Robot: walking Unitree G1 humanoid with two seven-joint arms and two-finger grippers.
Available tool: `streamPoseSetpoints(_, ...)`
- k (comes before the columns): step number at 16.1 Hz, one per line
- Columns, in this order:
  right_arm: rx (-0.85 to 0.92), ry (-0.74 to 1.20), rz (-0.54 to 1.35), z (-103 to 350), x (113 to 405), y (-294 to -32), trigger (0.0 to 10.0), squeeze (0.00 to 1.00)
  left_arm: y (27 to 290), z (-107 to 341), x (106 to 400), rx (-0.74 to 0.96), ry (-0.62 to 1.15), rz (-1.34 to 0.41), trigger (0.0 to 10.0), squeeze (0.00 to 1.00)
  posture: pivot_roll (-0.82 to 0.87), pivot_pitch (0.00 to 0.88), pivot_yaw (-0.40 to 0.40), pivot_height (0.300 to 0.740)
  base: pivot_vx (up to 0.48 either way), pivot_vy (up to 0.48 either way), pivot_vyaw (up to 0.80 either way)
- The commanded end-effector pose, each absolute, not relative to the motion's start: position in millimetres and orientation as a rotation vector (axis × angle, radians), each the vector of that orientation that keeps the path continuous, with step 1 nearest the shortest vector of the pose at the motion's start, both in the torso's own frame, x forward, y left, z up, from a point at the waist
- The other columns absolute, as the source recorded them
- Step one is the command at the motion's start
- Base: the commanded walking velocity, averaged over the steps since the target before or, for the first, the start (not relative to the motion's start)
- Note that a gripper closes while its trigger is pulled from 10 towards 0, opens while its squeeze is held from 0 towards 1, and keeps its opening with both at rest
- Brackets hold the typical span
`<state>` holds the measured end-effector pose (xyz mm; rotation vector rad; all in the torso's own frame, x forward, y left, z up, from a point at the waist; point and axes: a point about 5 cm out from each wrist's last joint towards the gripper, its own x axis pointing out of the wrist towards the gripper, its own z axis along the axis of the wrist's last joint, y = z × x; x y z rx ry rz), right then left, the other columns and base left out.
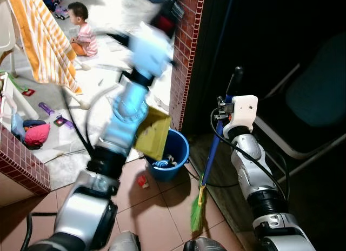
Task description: Sweep floor
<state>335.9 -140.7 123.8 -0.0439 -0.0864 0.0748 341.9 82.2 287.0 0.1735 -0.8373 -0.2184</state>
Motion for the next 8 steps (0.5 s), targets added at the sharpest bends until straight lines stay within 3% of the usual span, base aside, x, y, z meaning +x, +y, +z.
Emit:
streamPoseSetpoints(1, -0.055, -0.136, 0.078, 135.2, 340.4, -140.7, 10.0, 0.00, 99.5, 321.0, 337.6, 0.078, -0.939, -0.123, 10.0, 0.00, -0.07, 0.000, -0.074, 0.740, 0.000, 0.000, 0.00)
streamPoseSetpoints(8, -0.043, -0.127, 0.085, 131.5, 339.6, -138.9, 10.0, 0.00, 161.1, 329.5, 342.2, 0.109, -0.870, 0.133, 10.0, 0.00, -0.05, 0.000, -0.076, 0.740, 0.000, 0.000, 0.00)
